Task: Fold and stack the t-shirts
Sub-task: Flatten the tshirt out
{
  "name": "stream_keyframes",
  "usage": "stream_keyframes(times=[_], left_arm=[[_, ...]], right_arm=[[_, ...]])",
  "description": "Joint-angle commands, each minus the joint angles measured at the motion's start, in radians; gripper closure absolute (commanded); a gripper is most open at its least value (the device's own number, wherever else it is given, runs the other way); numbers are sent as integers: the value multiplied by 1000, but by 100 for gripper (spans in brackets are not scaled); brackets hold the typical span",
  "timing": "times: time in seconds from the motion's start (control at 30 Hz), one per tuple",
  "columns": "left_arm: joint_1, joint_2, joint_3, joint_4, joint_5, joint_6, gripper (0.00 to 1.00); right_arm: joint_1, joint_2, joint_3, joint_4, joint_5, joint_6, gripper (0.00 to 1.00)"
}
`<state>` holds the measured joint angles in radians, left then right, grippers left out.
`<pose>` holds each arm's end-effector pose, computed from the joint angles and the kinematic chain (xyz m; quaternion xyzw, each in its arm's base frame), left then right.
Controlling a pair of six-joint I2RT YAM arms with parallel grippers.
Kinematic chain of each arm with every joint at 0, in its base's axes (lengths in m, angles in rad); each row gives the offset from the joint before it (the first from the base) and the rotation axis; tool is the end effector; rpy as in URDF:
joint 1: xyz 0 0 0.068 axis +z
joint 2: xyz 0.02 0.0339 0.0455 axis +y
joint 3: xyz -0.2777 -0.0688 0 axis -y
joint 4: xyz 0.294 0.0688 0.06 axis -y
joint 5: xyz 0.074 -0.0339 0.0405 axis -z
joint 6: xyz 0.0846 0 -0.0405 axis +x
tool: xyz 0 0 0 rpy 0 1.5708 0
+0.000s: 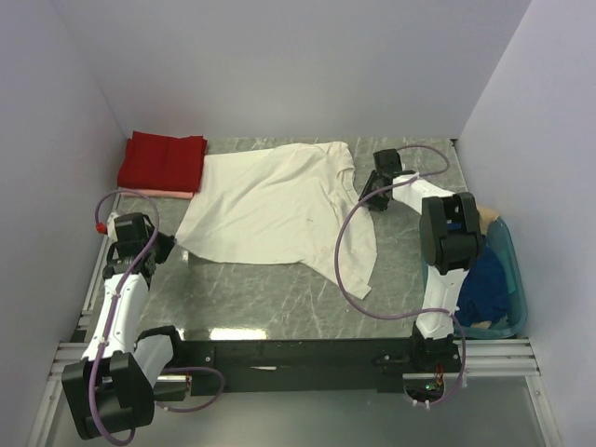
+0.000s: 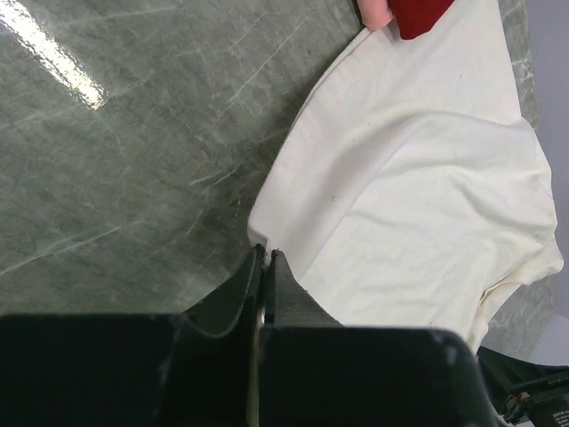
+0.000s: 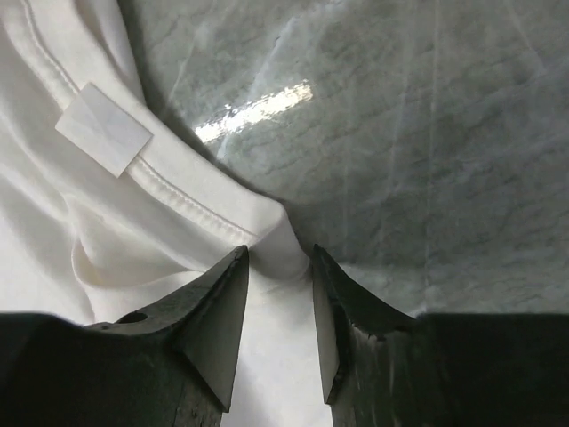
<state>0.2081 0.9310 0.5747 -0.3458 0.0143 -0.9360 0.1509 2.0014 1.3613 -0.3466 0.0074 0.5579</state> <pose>0.2661 0.0550 0.1875 -0.4885 0.7643 -0.1559 0.3909 0.4895 0.0738 0.1061 0.1946 0.9377 0.0966 0.2712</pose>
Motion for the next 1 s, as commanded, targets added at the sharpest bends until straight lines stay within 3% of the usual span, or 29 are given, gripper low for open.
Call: stream_keyframes(times=[0.0, 0.1, 0.13, 0.2, 0.7, 0.97], left_arm=[[2, -12, 34, 10, -2, 23, 98], [2, -12, 33, 5, -2, 23, 98], [2, -12, 33, 5, -1, 26, 98], [2, -15, 30, 2, -8, 23, 98], [2, -20, 16, -39, -13, 19, 98], [10, -14, 16, -73, -46, 26, 96]], right_arm=[[24, 8, 38, -28, 23, -7, 60], [22, -6, 19, -37, 34, -1, 79], [21, -19, 1, -40, 43, 0, 90], [19, -39, -37, -40, 71, 4, 100], [-93, -328, -336, -31, 167, 16, 100], [-145, -340, -370, -22, 172, 0, 100]])
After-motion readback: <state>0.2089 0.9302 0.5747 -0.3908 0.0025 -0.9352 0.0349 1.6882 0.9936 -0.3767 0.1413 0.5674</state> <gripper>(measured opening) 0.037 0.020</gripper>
